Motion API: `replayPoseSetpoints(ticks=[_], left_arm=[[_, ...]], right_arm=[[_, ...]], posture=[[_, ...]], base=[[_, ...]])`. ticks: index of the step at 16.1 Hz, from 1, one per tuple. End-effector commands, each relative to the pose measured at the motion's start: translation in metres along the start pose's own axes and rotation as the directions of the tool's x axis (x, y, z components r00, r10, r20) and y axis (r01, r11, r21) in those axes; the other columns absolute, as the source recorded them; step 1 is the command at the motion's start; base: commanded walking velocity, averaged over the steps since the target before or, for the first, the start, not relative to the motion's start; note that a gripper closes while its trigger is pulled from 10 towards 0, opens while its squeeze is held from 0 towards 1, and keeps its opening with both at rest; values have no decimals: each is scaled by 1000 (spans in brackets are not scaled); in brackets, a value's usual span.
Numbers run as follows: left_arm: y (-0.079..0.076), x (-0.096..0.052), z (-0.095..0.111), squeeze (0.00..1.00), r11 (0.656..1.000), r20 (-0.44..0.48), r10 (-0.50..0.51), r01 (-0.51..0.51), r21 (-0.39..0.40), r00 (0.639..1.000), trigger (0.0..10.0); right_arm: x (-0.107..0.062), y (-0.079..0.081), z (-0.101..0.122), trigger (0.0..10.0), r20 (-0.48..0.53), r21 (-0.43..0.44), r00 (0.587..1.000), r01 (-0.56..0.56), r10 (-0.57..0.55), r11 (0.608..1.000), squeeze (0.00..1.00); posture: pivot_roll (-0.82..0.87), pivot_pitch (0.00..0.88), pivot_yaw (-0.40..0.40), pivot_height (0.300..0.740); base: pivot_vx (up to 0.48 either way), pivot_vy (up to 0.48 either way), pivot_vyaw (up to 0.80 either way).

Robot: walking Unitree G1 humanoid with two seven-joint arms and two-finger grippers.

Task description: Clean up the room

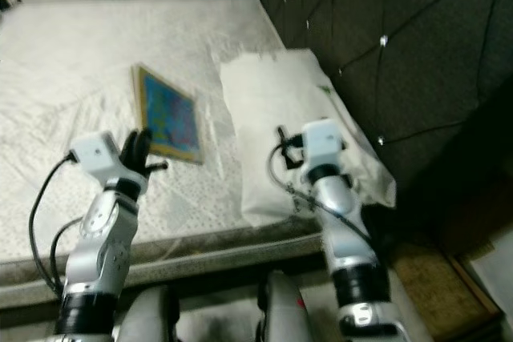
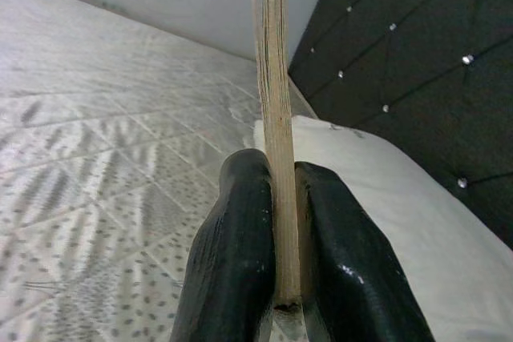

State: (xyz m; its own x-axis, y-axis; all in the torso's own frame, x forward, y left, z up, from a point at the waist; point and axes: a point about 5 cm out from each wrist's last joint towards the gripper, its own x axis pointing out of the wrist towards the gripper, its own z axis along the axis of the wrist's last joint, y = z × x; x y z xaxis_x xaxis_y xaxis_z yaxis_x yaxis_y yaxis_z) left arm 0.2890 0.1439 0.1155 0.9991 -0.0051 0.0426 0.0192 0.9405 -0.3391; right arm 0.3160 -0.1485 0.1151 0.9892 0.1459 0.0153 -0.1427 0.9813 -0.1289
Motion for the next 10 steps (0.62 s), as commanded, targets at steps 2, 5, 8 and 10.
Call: replayPoseSetpoints(ticks=[2,5,8,10], left_arm=[[-2,2,4,0,1000,33,19,-19,-23,999,10000],[-6,5,3,0,999,32,30,-29,-32,999,10000],[-4,5,2,0,998,25,53,-52,-29,998,10000],[0,4,1,0,996,18,79,-79,-32,997,10000]], right_arm=[[2,7,4,10000,19,10,999,-29,29,1000,0],[1,6,4,10000,18,-1,1000,-25,25,1000,0],[1,5,3,10000,9,-5,1000,-26,26,1000,0],[1,6,2,10000,8,0,999,-31,31,1000,0]], posture=[[-123,0,-34,620],[-125,0,-35,615],[-126,0,-35,615],[-125,0,-35,610]], base=[[0,0,0],[0,0,0],[0,0,0],[0,0,0]])
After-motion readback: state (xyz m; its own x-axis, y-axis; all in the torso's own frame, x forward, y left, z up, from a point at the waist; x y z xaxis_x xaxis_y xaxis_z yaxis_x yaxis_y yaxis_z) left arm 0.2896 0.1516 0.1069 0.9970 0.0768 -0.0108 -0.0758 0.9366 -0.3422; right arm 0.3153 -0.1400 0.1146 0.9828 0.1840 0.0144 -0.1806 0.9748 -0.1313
